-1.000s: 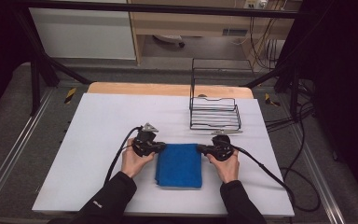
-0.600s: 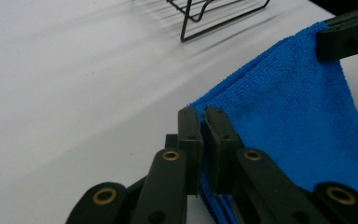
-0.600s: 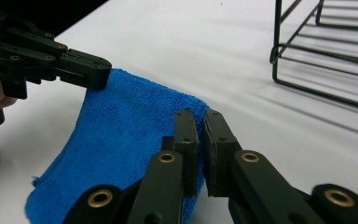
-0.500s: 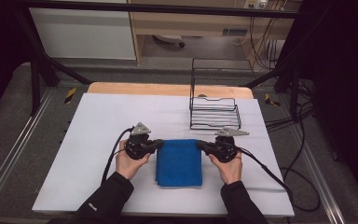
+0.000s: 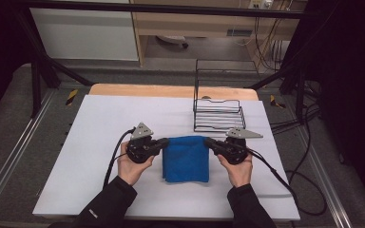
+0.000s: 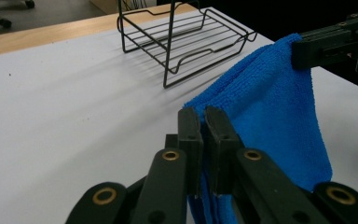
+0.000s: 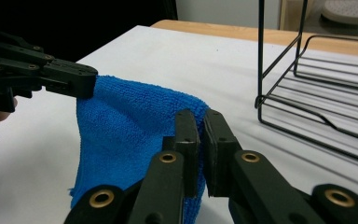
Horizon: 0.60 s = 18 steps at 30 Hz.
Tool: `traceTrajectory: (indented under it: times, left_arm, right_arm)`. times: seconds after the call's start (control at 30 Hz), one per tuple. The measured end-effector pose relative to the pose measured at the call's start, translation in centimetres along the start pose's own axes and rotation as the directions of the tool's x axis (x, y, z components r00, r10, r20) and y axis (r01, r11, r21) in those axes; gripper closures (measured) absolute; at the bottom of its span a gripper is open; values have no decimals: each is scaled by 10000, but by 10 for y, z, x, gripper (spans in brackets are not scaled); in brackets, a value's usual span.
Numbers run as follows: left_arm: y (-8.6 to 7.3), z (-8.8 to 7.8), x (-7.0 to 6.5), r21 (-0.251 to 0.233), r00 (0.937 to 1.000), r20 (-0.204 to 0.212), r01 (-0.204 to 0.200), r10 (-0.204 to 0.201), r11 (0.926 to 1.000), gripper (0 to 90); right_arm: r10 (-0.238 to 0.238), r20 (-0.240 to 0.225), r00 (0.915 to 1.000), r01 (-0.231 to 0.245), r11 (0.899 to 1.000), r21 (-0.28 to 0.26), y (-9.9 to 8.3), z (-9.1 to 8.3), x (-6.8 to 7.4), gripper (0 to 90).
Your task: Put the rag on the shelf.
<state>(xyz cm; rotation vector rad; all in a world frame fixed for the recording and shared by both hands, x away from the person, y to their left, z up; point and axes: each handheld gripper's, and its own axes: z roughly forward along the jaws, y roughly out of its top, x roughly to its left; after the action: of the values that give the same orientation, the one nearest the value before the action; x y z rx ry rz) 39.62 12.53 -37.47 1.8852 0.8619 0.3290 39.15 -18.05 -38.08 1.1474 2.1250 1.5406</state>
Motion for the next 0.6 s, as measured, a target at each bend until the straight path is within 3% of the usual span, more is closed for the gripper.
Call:
traceTrajectory:
  times: [0.33, 0.6]
  left_arm:
    - [12, -10, -7, -720, 9999, -70, -108, 103, 9973, 855]
    - [23, -14, -12, -1307, 9999, -102, -136, 124, 9913, 856]
  right_arm:
    - [-392, 128, 9991, 400, 9971, -652, 11, -14, 7, 862]
    - [-718, 352, 9968, 758, 9883, -1322, 20, -26, 12, 862]
